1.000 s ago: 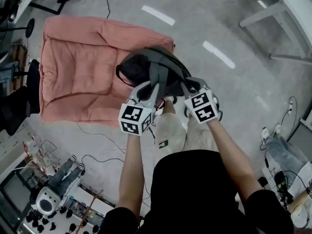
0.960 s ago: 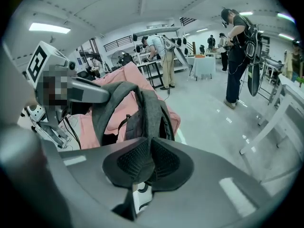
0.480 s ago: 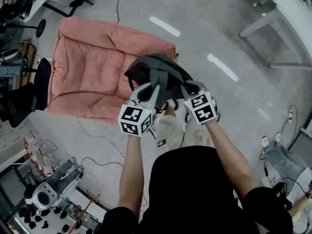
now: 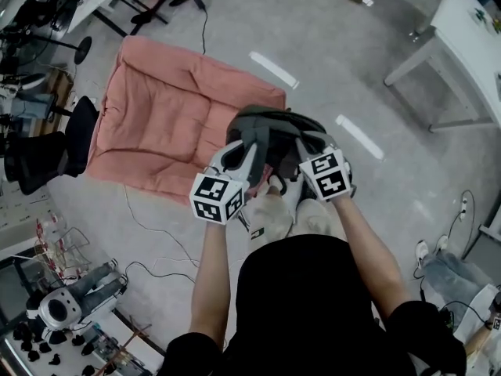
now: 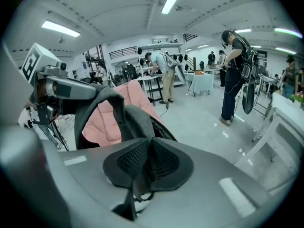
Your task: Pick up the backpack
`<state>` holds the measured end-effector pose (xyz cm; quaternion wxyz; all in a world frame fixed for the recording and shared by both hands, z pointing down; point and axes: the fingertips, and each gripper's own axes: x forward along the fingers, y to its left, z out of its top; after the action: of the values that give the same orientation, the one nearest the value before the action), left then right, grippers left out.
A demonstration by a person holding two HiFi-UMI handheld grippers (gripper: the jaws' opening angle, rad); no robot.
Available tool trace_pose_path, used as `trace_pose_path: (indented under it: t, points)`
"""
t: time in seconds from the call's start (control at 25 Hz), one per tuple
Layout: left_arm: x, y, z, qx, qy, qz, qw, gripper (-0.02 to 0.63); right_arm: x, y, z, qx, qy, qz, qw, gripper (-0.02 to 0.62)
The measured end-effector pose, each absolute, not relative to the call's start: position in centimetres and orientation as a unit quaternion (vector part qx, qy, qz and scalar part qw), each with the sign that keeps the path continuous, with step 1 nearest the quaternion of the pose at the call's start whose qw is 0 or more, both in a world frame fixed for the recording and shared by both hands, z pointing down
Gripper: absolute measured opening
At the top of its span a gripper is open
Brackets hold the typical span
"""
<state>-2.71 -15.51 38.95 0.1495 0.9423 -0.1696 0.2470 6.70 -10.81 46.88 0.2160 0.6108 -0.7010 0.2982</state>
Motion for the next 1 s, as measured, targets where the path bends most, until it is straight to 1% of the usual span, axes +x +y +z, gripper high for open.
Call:
trace_pose_path:
  t: [0.08,0.24,0.32,0.48,0.68,1.0]
  points:
    - [-2.5,-15.2,38.1,0.944,-0.169,0.238,0.153,0.032,7.8,-10.9,45.6,0.62,-0.699,0.283,0.218,0.037]
    - [-1.2,-14.5,36.0,0.945,-0.174,0.192,0.201,0.032,10.1,-11.0,42.9,0.633,-0.696,0.257,0.223,0.037]
    - [0.0,-13.9,34.7,0.949,-0.169,0.174,0.203,0.033,11.7,-10.9,41.6,0.641,-0.691,0.247,0.225,0.037]
    - [2.6,-13.1,31.6,0.962,-0.142,0.151,0.177,0.034,14.8,-10.6,38.5,0.666,-0.678,0.226,0.213,0.038]
    - [4.6,-13.1,25.5,0.977,-0.118,0.104,0.144,0.035,17.5,-11.6,32.1,0.694,-0.673,0.178,0.184,0.038]
    - [5.5,-14.5,16.9,0.989,-0.11,0.036,0.095,0.035,18.9,-13.5,23.5,0.71,-0.676,0.153,0.13,0.038]
